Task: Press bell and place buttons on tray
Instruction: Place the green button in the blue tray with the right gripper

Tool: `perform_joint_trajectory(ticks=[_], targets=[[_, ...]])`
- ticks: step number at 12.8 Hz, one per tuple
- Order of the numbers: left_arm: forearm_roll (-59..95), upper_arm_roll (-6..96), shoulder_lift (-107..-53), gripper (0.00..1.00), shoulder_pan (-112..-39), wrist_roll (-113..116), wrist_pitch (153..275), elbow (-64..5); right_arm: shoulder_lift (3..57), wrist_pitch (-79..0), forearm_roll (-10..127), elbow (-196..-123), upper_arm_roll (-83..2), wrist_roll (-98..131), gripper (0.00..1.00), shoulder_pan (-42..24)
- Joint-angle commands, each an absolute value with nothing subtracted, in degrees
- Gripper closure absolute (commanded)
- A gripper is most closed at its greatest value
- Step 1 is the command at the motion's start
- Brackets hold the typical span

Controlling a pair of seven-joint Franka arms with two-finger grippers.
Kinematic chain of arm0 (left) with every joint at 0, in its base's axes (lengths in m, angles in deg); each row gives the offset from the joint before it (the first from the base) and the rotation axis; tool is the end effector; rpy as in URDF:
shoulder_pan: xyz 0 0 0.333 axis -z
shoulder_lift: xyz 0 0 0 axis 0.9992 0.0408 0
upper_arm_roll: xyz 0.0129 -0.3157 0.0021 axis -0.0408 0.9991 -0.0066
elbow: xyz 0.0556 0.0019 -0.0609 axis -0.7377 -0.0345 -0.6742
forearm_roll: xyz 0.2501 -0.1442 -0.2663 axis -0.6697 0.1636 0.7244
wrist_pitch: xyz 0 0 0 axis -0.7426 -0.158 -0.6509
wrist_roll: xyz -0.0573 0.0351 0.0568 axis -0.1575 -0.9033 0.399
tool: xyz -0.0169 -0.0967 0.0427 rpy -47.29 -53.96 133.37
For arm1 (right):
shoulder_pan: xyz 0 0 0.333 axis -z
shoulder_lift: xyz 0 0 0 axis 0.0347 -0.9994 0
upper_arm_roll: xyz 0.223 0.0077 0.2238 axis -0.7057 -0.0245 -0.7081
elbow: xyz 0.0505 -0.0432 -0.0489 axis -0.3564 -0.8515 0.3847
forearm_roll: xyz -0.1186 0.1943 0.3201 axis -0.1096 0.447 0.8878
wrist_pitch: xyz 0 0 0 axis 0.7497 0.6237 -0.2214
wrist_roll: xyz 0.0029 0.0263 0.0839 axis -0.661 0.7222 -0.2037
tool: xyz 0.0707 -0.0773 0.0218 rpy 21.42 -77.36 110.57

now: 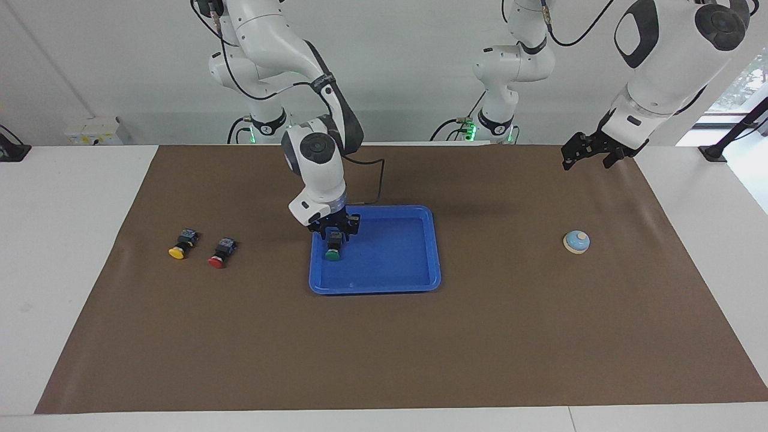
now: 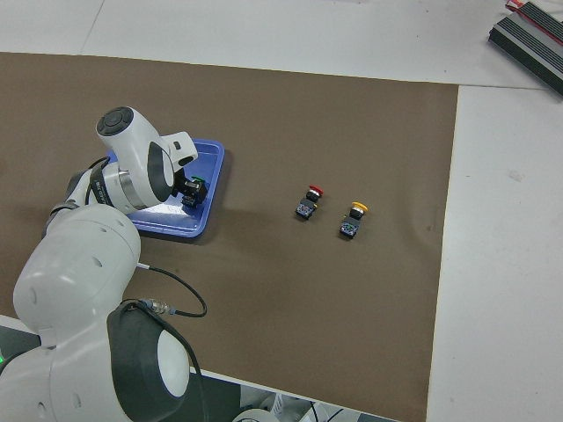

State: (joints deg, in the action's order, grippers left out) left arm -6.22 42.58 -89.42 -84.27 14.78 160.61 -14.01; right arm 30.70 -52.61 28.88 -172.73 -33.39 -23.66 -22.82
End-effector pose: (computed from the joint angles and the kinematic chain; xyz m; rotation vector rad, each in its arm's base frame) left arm 0.5417 -0.0359 0.5887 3.1230 -0.0349 -0.2357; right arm 0.5312 0.2502 0.3199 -3.1302 0.2046 0.0329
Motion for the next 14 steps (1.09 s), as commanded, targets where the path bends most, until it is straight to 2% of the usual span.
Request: perform_joint_trajectory(ticks=[1, 4, 9, 14], targets=[[-6.4, 42.5, -90.1, 0.00, -84.3, 14.5, 161.5, -14.8, 32.4, -42.0, 29.9, -165.2, -33.3, -23.6, 0.00, -19.6], [-6.4, 42.5, -90.1, 0.00, -84.3, 14.4, 161.5, -14.8, 34.1, -36.6, 29.7, -162.2, -33.1, -18.1, 0.00, -13.2], [-6.4, 42.5, -90.1, 0.00, -84.3, 14.4, 161.4, -14.8, 35.3, -37.5, 28.7, -166.5, -32.9, -0.6, 0.00, 1.0], [-6.4, 42.5, -90.1, 0.00, -84.3, 14.5, 161.5, -14.8, 38.6, -54.4, 27.3, -181.1, -32.9, -0.3, 0.00, 5.4]])
